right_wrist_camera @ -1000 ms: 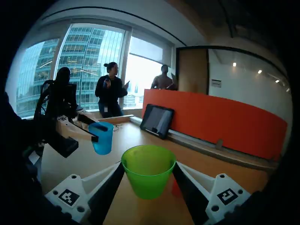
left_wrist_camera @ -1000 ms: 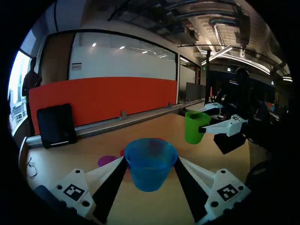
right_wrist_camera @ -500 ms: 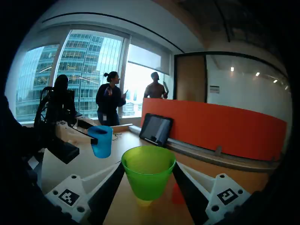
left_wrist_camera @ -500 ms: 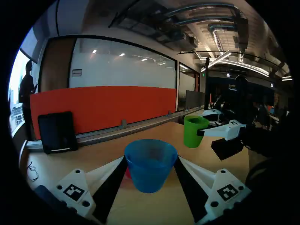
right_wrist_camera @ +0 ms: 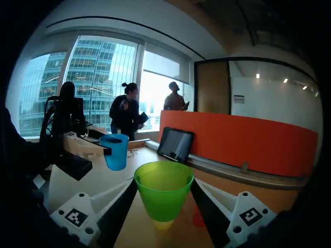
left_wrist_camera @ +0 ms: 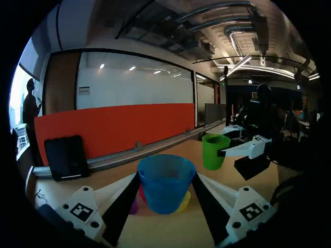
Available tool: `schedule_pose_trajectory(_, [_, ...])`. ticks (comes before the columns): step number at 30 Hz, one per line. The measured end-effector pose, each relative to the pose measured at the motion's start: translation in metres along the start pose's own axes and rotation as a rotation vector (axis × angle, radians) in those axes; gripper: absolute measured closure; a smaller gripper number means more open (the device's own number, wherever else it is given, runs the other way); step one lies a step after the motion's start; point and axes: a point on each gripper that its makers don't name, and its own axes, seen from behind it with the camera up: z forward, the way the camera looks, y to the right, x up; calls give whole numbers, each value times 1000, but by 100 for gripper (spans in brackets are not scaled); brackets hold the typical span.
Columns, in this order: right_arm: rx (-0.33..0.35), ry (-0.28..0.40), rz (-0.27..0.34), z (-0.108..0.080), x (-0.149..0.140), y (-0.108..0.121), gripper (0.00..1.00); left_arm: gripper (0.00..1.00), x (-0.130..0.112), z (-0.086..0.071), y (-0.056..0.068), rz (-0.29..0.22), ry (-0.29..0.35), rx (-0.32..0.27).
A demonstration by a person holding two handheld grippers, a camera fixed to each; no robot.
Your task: Pour water
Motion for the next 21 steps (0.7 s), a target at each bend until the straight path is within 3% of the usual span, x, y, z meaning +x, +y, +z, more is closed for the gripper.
schedule_pose_trajectory(9, [39,8,14,6,-3,-14,9,14,22,-3,-4,104,30,28])
schedule_pose_trajectory(21, [99,24,28,20,-6,-39,9,14,49,0,-2,286,35,71])
